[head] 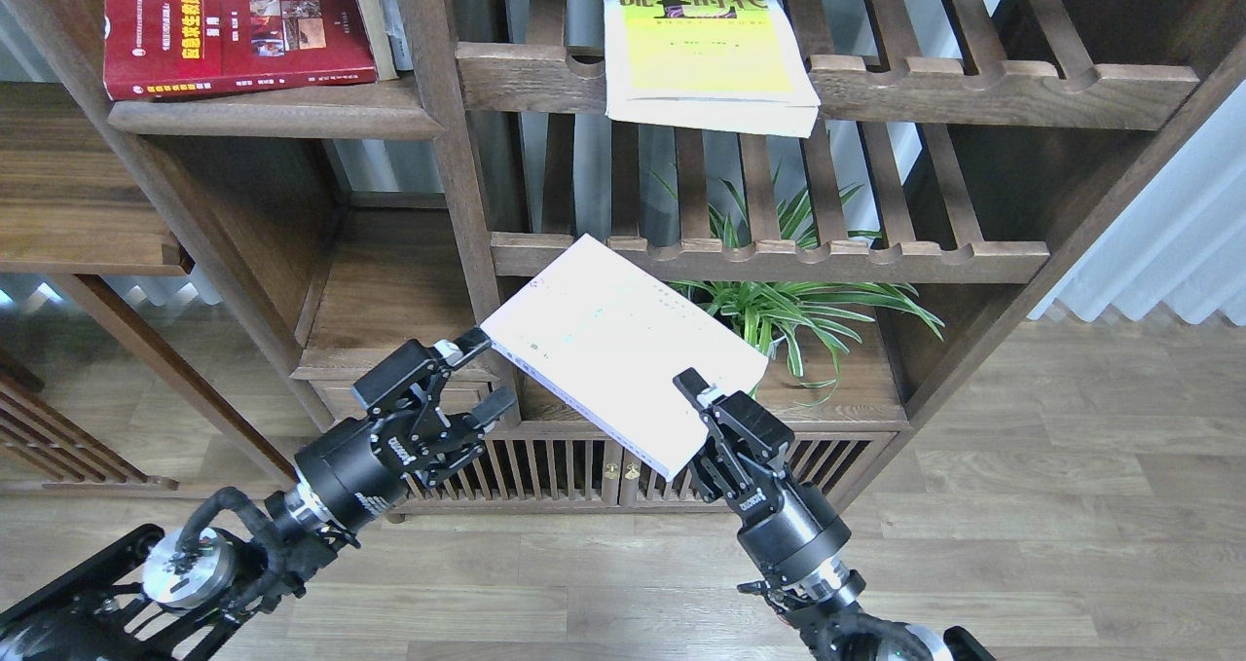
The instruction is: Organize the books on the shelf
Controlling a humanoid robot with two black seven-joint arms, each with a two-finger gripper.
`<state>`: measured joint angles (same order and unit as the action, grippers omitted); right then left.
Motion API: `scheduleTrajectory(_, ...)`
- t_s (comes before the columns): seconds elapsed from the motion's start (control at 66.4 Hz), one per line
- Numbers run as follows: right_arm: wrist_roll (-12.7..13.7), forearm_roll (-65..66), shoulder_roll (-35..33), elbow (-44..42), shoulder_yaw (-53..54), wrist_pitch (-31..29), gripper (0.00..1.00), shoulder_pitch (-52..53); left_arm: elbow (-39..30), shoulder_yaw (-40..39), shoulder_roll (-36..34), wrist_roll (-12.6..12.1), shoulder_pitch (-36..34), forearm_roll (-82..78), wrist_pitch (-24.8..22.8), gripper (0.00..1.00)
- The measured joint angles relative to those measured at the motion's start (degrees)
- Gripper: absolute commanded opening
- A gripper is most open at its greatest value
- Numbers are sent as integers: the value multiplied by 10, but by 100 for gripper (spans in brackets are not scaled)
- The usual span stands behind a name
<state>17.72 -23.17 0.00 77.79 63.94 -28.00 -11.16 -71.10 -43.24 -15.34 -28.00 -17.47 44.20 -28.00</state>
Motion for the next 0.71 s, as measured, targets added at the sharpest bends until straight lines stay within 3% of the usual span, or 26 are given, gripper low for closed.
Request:
scheduleTrajectory(0.196,1,2,0,0,-5,0,6,-1,10,-2,29,0,-10,-4,16,89)
scheduleTrajectory(0.376,2,2,0,0,-6,0,6,-4,12,-2,35,0,-12,-4,21,74)
scheduleTrajectory(0.572,2,5,0,0,-7,0,6,-11,13,-2,41,0,-11,-4,21,51)
scheduleTrajectory(0.587,2,6,0,0,-7,0,6,-12,14,-1,42,0,-11,-4,21,41)
scheduleTrajectory(0.617,2,6,0,0,-7,0,6,-12,14,-1,42,0,-11,-4,21,35)
scheduleTrajectory(0.707,2,10,0,0,-7,0,6,-17,21,-1,45,0,-11,-4,21,25)
